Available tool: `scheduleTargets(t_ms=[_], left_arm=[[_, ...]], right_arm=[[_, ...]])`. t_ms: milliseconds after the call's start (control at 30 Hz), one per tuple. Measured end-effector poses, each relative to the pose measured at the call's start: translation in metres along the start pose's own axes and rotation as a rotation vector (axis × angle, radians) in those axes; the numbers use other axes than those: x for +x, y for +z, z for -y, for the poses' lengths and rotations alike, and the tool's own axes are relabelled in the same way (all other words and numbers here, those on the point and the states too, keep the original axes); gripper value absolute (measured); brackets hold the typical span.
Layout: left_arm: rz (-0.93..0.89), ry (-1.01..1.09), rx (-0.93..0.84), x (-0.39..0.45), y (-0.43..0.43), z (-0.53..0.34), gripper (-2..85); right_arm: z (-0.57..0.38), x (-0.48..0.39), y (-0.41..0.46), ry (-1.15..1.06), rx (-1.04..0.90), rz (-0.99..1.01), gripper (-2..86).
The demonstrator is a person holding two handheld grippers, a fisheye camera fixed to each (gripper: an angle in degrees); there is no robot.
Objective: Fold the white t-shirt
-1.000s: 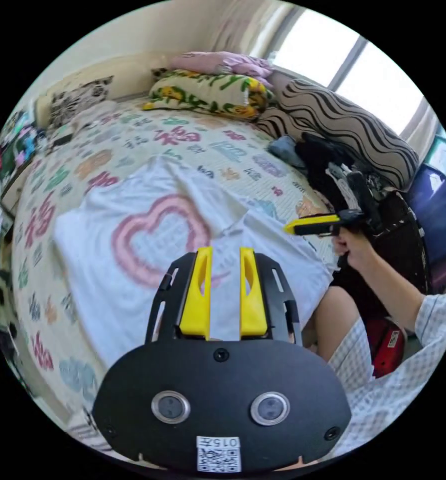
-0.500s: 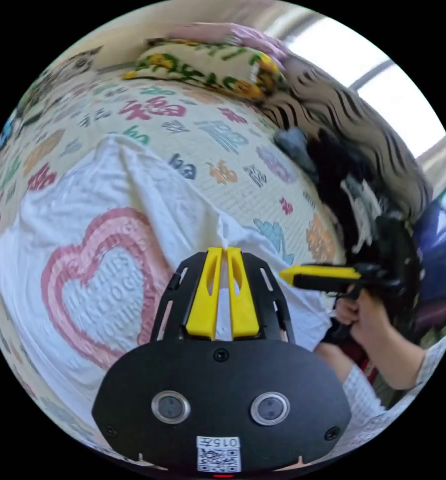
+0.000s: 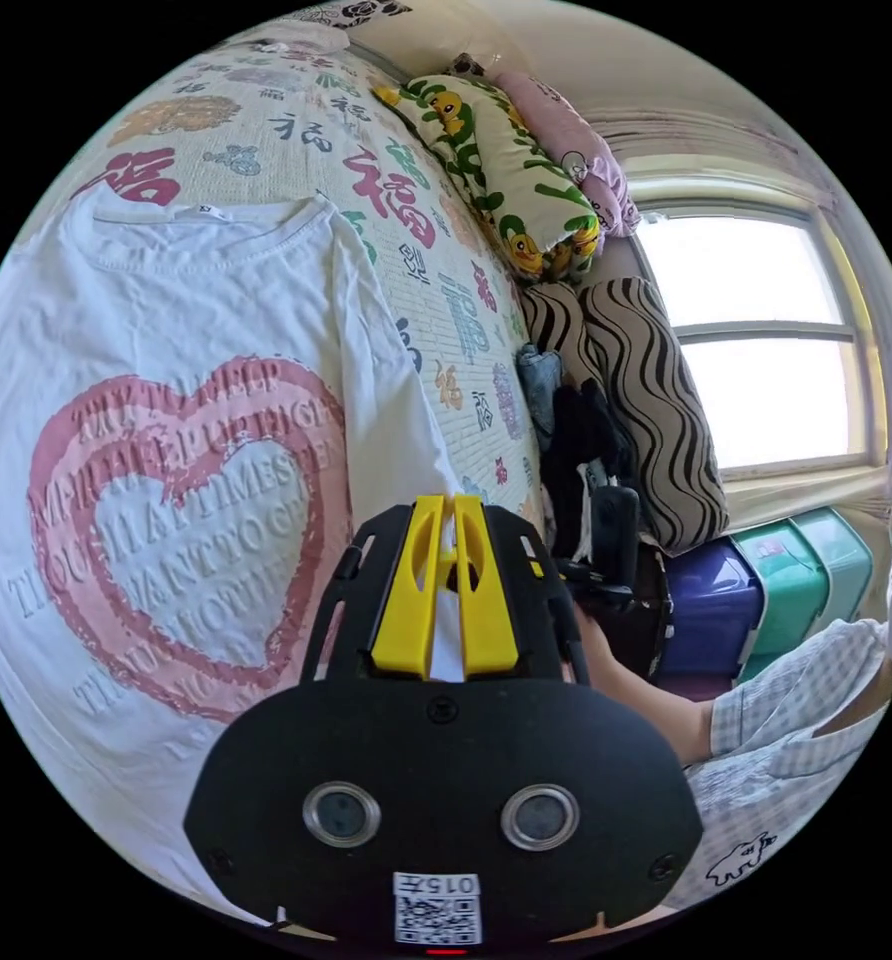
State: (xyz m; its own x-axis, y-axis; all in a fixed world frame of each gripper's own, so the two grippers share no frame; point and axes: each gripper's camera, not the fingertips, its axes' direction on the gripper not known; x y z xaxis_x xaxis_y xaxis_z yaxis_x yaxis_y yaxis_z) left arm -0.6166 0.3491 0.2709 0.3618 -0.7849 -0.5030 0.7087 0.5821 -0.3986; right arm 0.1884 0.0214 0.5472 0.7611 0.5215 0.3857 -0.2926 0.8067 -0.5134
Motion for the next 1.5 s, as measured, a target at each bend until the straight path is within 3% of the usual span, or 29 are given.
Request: scheduleTargets(t_ms=[133, 333, 467, 633, 867, 1000, 1133, 1300, 1500], left_arm=[[-0.062, -0.009, 0.01, -0.017, -0.003, 0.005, -0.3], [-0.141, -0.017, 0.122, -0.021, -0.004, 0.036, -0.4], [-0.19, 0.051, 0.118, 0.004, 0.05, 0.099, -0.4], [-0.173, 0.124, 0.016, 0.033, 0.155, 0.162, 0.1], [0.009, 0.298, -0.122, 0.056, 0.251, 0.188, 6.9], [-0.085, 0.468, -0.026, 0.085, 0.241, 0.171, 8.9], [-0.097, 0.463, -0.101, 0.098, 0.229, 0.125, 9.5], [0.253, 0.332, -0.242, 0.07, 0.218, 0.016, 9.6], [0.462, 0.265, -0.276, 0.058, 0.232, -0.025, 8.0]], right_arm=[[-0.011, 0.019, -0.027, 0.065, 0.076, 0.103, -0.2], [-0.024, 0.076, -0.097, 0.306, 0.356, 0.36, -0.3], [-0.026, 0.125, -0.129, 0.515, 0.501, 0.455, -0.4], [-0.01, 0.169, -0.135, 0.618, 0.509, 0.429, -0.2], [-0.002, 0.193, -0.146, 0.548, 0.36, 0.273, 2.3], [-0.057, 0.187, -0.16, 0.519, 0.317, 0.216, 5.3], [-0.116, 0.157, -0.145, 0.498, 0.132, 0.056, 6.5], [-0.152, 0.092, -0.075, 0.302, -0.253, -0.259, 8.3], [-0.132, 0.075, -0.018, 0.159, -0.368, -0.491, 5.0]])
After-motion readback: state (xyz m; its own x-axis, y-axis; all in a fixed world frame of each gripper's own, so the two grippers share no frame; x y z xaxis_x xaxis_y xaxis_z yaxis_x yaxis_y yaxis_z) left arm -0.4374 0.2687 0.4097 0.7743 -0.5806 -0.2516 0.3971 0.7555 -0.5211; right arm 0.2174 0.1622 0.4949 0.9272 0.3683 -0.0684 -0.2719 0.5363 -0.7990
